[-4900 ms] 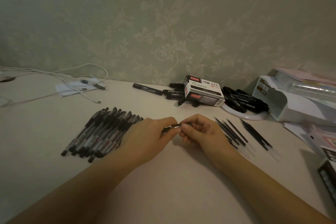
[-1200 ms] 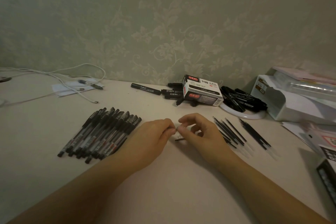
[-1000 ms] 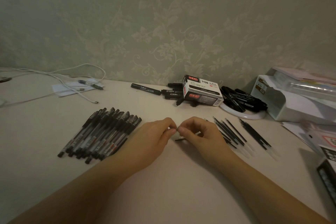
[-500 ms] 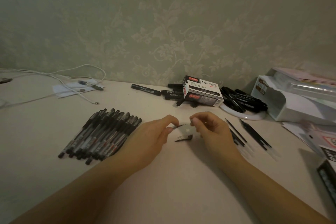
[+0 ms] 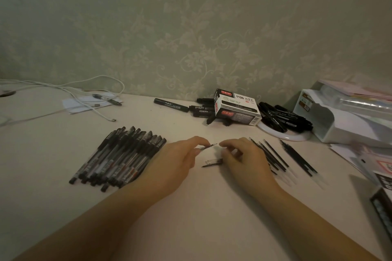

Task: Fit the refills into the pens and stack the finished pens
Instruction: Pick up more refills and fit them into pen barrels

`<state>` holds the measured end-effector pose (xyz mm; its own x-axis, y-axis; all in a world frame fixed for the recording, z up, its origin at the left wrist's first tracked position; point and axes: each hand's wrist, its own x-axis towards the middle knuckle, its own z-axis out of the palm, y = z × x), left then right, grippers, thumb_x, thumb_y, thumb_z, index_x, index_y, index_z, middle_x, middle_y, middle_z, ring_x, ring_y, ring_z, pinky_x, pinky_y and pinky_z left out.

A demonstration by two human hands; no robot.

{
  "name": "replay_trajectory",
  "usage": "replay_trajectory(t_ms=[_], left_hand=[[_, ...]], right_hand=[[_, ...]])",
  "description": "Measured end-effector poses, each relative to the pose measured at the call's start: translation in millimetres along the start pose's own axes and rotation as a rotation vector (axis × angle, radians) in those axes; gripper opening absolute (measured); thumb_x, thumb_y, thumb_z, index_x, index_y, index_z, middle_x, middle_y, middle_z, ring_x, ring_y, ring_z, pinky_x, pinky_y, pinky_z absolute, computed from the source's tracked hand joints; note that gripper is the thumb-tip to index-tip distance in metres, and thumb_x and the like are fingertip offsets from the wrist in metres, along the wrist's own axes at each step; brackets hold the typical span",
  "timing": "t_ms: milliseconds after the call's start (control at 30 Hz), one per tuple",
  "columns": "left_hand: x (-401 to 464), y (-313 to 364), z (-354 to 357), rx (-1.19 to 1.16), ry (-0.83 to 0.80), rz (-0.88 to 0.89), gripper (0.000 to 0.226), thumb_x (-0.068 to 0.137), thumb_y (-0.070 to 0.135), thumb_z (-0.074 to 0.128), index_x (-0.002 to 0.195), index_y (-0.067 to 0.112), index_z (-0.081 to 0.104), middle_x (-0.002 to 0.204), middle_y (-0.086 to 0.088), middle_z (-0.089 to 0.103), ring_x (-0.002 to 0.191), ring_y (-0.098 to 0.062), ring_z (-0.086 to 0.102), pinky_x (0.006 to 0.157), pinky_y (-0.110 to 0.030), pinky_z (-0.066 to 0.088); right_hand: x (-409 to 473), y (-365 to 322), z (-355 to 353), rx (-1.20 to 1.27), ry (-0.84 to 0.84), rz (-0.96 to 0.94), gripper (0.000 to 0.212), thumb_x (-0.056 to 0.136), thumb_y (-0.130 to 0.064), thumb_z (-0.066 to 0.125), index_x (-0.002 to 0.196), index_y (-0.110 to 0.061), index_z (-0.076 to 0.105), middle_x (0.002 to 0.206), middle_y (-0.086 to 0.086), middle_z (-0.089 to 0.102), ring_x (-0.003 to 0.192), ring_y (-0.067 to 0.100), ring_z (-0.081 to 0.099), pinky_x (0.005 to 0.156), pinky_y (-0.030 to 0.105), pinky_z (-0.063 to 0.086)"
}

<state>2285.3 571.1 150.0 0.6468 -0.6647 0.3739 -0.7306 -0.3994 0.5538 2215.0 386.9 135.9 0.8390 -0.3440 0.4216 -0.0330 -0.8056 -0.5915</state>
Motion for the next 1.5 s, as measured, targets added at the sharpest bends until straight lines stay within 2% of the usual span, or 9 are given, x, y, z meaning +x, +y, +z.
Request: replay_trajectory(t_ms=[100, 200, 533, 700, 800, 933, 1100, 1367, 1500], left_hand=[[0.5, -1.0, 0.6, -0.054, 0.093, 0.043, 0.031, 0.101, 0.027, 0.038, 0.122, 0.041, 0.055, 0.072, 0.009, 0.057, 0.066, -0.007, 0.054, 0.062, -0.020, 0.043], [2.5, -2.5, 1.7, -0.113, 0.197, 0.095, 0.034, 0.101, 0.027, 0.039, 0.126, 0.046, 0.053, 0.073, 0.013, 0.056, 0.066, -0.005, 0.054, 0.060, -0.014, 0.040], [0.7, 0.6, 3.0, -0.029, 0.130, 0.207, 0.042, 0.102, 0.027, 0.036, 0.139, 0.047, 0.041, 0.081, 0.017, 0.053, 0.081, -0.003, 0.055, 0.072, -0.015, 0.044], [-1.2, -2.7, 3.1, 0.010, 0.129, 0.141, 0.041, 0.101, 0.031, 0.036, 0.141, 0.043, 0.037, 0.078, 0.016, 0.054, 0.074, -0.001, 0.052, 0.065, -0.021, 0.045], [-0.6, -4.4, -1.0, 0.057, 0.164, 0.065, 0.036, 0.099, 0.036, 0.039, 0.136, 0.036, 0.042, 0.086, 0.016, 0.056, 0.074, -0.001, 0.051, 0.068, -0.025, 0.044], [1.5, -12.2, -15.7, 0.183, 0.237, -0.114, 0.021, 0.094, 0.036, 0.054, 0.114, 0.030, 0.054, 0.085, 0.015, 0.060, 0.076, -0.001, 0.057, 0.069, -0.026, 0.050], [1.6, -26.0, -38.9, 0.375, 0.291, -0.298, 0.012, 0.089, 0.033, 0.061, 0.095, 0.023, 0.058, 0.081, 0.006, 0.060, 0.073, -0.013, 0.052, 0.061, -0.028, 0.040], [1.8, -32.3, -62.4, 0.404, 0.253, -0.418, 0.015, 0.085, 0.030, 0.064, 0.075, 0.019, 0.061, 0.069, 0.000, 0.060, 0.066, -0.018, 0.056, 0.058, -0.028, 0.042], [0.9, -26.8, -68.2, 0.330, 0.040, -0.434, 0.015, 0.076, 0.030, 0.073, 0.068, 0.020, 0.065, 0.068, -0.002, 0.064, 0.064, -0.015, 0.060, 0.057, -0.026, 0.046]], right_hand=[[-1.7, -8.1, -6.2, 0.174, 0.093, 0.039, 0.013, 0.095, -0.028, 0.061, 0.102, -0.034, 0.070, 0.095, -0.020, 0.064, 0.090, -0.005, 0.055, 0.071, 0.005, 0.040], [-4.9, -23.6, -10.1, 0.508, 0.030, 0.131, 0.011, 0.094, -0.032, 0.064, 0.094, -0.034, 0.074, 0.088, -0.019, 0.072, 0.086, -0.007, 0.063, 0.066, 0.002, 0.044], [-6.3, -32.7, -7.0, 0.900, -0.120, 0.289, 0.012, 0.093, -0.021, 0.065, 0.099, -0.022, 0.075, 0.094, -0.001, 0.077, 0.085, 0.010, 0.072, 0.068, 0.018, 0.054], [9.1, -25.0, -20.0, 1.129, 0.171, 0.405, 0.013, 0.102, -0.018, 0.050, 0.102, -0.014, 0.062, 0.091, -0.001, 0.077, 0.077, 0.012, 0.073, 0.064, 0.021, 0.056], [14.8, -8.3, -32.7, 0.871, 0.364, 0.385, 0.009, 0.101, -0.024, 0.052, 0.101, -0.022, 0.060, 0.080, -0.006, 0.074, 0.071, 0.006, 0.069, 0.062, 0.020, 0.054], [10.5, 8.9, -29.6, 0.266, 0.213, 0.214, 0.010, 0.095, -0.029, 0.062, 0.090, -0.036, 0.066, 0.083, -0.015, 0.066, 0.078, 0.000, 0.061, 0.067, 0.017, 0.044], [4.8, 12.9, -21.3, -0.223, 0.141, 0.056, 0.007, 0.093, -0.030, 0.065, 0.093, -0.028, 0.071, 0.089, -0.011, 0.063, 0.081, 0.005, 0.056, 0.064, 0.017, 0.038], [3.8, 15.2, -18.5, -0.337, 0.088, 0.043, 0.013, 0.094, -0.026, 0.062, 0.102, -0.023, 0.072, 0.092, -0.007, 0.056, 0.087, 0.014, 0.054, 0.072, 0.030, 0.047], [4.8, 14.0, -16.6, -0.286, 0.156, 0.006, 0.015, 0.094, -0.027, 0.063, 0.107, -0.023, 0.070, 0.097, -0.008, 0.058, 0.090, 0.012, 0.055, 0.074, 0.026, 0.044]])
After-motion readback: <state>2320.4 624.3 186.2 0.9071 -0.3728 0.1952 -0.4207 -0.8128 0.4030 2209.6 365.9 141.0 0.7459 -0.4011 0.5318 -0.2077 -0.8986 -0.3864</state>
